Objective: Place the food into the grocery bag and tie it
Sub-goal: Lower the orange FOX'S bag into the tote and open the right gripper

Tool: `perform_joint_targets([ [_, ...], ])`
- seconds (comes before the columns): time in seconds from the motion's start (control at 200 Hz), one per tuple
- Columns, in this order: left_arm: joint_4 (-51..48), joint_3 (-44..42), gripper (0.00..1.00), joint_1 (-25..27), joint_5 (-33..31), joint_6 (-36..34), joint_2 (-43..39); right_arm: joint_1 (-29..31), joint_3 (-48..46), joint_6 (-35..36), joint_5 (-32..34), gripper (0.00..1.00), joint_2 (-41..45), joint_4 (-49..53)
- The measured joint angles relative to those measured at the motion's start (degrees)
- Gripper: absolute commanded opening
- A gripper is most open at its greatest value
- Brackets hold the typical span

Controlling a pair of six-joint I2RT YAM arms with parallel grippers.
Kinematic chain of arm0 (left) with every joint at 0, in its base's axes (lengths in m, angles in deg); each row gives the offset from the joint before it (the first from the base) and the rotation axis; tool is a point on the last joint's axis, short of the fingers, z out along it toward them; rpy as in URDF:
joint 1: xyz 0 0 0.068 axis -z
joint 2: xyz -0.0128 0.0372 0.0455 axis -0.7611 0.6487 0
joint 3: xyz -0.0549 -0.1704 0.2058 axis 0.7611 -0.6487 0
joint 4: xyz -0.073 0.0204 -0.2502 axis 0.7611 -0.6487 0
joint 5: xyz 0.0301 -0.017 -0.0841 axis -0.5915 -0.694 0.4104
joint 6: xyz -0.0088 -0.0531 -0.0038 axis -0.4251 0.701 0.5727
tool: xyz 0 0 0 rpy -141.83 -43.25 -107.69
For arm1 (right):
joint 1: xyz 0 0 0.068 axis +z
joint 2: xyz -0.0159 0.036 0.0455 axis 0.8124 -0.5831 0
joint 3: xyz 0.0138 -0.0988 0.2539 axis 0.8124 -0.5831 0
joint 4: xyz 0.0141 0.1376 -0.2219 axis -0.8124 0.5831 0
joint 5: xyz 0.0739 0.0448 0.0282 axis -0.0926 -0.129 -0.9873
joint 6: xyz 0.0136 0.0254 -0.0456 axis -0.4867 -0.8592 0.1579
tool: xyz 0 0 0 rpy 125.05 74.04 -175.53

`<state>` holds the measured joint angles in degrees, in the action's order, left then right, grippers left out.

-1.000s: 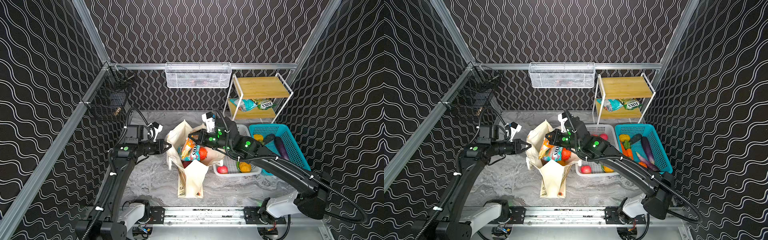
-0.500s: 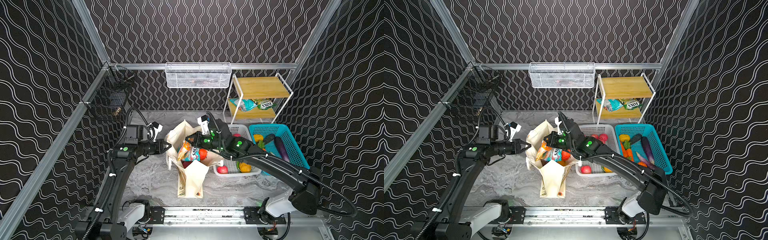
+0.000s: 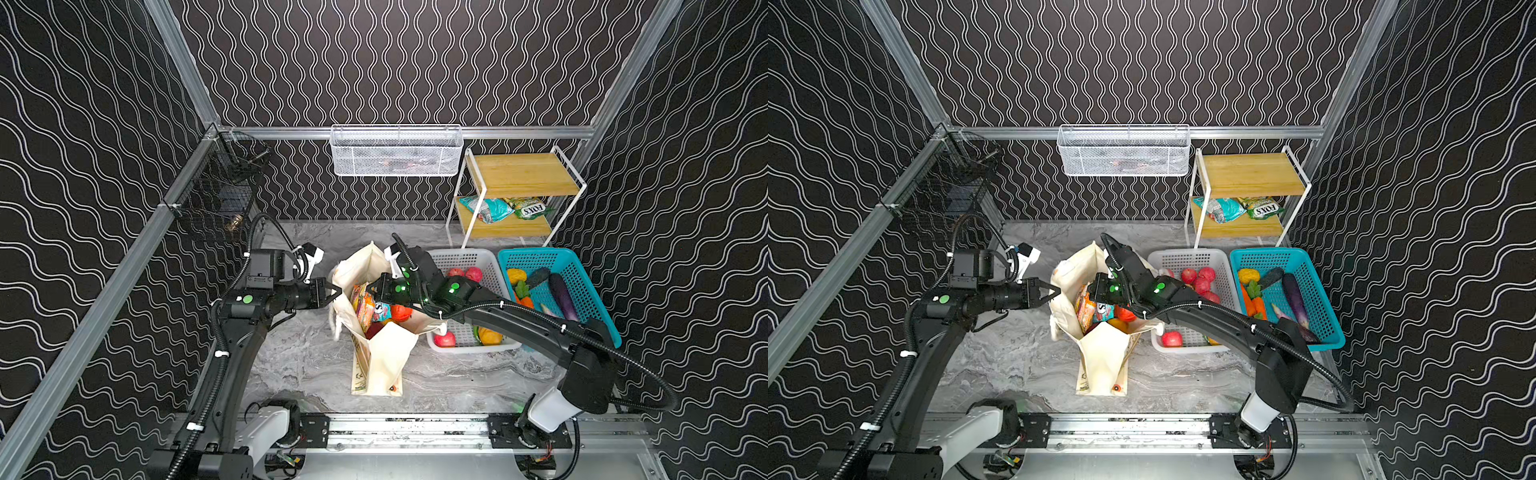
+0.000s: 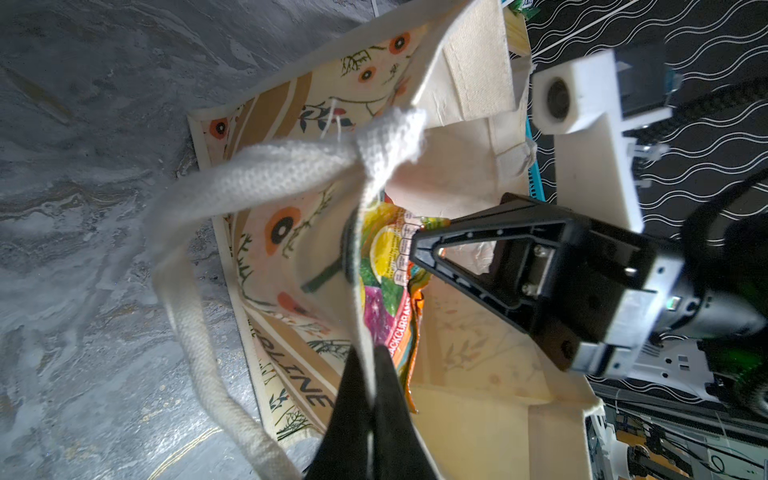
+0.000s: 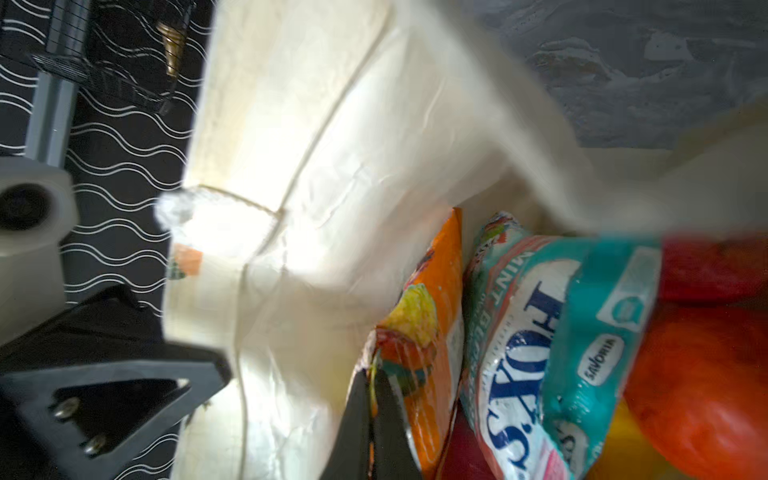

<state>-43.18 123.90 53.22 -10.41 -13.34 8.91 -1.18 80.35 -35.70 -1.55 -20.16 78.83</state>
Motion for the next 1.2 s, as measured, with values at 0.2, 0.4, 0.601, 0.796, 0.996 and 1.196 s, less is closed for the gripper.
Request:
perform_joint_targets([
  [0.2,0.4,-0.3,0.0,0.0,0.0,0.0,0.2,0.0,0.0,1.0,0.9,0.0,-2.5,-1.2],
  [0.4,0.9,-0.7,0.01,0.0,-0.3,0.0,0.2,0.0,0.4,2.0,2.1,0.0,-4.9,-0.7],
  [0.601,0.9,-0.7,0.1,0.0,-1.0,0.0,0.0,0.5,1.0,2.5,3.4,0.05,-5.2,1.0],
  [0.796,1.7,-1.0,0.14,0.0,-1.3,0.1,-0.1,0.8,1.8,3.0,4.1,0.16,-5.2,2.6],
  [0.996,3.4,-2.1,0.28,0.0,-1.5,1.0,-0.4,1.2,2.0,3.6,4.5,0.32,-4.5,3.9],
  [1.196,3.4,-2.0,0.48,0.0,-1.7,1.5,-0.3,1.4,2.6,4.1,5.2,0.45,-3.1,5.1],
])
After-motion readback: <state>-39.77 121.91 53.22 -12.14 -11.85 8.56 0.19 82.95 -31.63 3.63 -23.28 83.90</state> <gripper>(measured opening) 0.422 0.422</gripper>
